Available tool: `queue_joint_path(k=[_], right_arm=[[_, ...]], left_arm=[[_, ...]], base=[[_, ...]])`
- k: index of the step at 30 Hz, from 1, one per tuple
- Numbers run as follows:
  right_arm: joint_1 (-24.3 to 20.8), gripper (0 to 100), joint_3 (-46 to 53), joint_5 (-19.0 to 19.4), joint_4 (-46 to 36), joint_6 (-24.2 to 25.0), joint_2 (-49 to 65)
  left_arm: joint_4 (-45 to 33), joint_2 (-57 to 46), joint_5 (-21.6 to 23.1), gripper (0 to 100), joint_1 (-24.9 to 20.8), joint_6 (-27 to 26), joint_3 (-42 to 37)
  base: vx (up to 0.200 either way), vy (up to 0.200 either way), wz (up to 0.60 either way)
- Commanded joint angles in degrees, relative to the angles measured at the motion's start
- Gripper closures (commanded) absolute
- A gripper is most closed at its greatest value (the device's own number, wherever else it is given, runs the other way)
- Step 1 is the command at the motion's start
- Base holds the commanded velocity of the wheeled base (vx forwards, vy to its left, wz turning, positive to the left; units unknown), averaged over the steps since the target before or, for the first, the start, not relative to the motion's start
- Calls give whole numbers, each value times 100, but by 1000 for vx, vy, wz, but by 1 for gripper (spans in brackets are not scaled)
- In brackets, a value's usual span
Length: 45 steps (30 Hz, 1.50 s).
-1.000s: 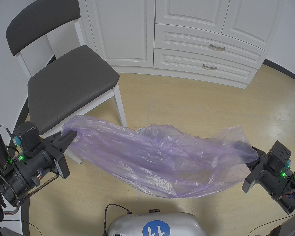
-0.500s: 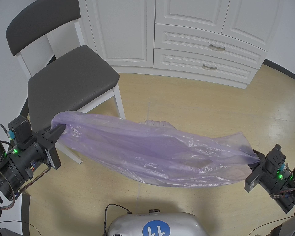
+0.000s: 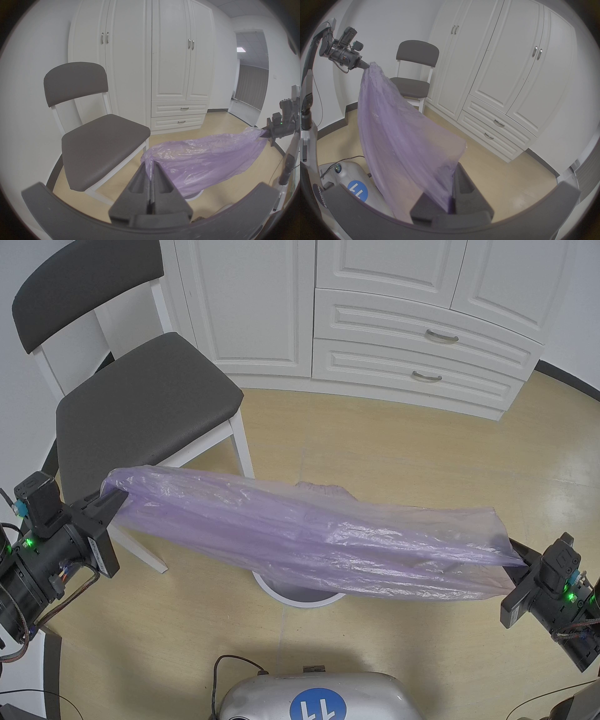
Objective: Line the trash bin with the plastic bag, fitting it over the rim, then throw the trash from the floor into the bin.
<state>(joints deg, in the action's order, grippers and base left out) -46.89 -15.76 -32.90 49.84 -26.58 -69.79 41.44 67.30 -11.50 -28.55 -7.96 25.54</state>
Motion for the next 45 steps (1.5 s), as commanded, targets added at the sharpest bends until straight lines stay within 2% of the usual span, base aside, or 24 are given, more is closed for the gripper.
queue_joint_path(k=[1, 9, 10, 11, 12, 15, 16, 17, 18, 19, 20, 22, 25, 45], right_arm=[[13, 100, 38, 38, 0, -14, 71], [13, 100, 73, 65, -62, -23, 247], [13, 100, 100, 82, -62, -23, 255], [13, 100, 100, 82, -62, -23, 255], [13, 100, 100, 153, -70, -23, 282], [109, 100, 170, 504, -97, -137, 449], [109, 100, 170, 504, -97, -137, 449], [329, 100, 214, 847, -185, -260, 554], [443, 100, 214, 1031, -264, -296, 616], [443, 100, 214, 1031, -264, -296, 616], [672, 100, 188, 1550, -519, -304, 748], [830, 100, 152, 1928, -721, -296, 871], [1023, 100, 152, 2156, -765, -304, 906], [1120, 100, 144, 2148, -765, -304, 897]], left_arm=[[14, 28, 42, 100, 78, -4, -14], [5, -51, 772, 100, 420, -4, -93], [14, -95, 1070, 100, 587, -4, -155], [14, -95, 1070, 100, 587, -4, -155], [5, -130, 1387, 100, 719, -30, -190], [-4, -183, 2090, 100, 1097, -56, -251], [-4, -183, 2090, 100, 1097, -56, -251], [5, -183, 2398, 100, 1299, -65, -278], [-4, -183, 2538, 100, 1387, -65, -286], [-4, -183, 2538, 100, 1387, -65, -286], [-4, -165, 2819, 100, 1510, -65, -286], [-4, -165, 2995, 100, 1607, -56, -295], [5, -174, 3048, 100, 1669, -65, -322], [22, -112, 3022, 100, 1827, -136, -313]], base=[[0, 0, 0], [0, 0, 0], [0, 0, 0], [0, 0, 0], [0, 0, 0], [0, 0, 0], [0, 0, 0], [0, 0, 0], [0, 0, 0], [0, 0, 0], [0, 0, 0], [0, 0, 0], [0, 0, 0], [0, 0, 0]])
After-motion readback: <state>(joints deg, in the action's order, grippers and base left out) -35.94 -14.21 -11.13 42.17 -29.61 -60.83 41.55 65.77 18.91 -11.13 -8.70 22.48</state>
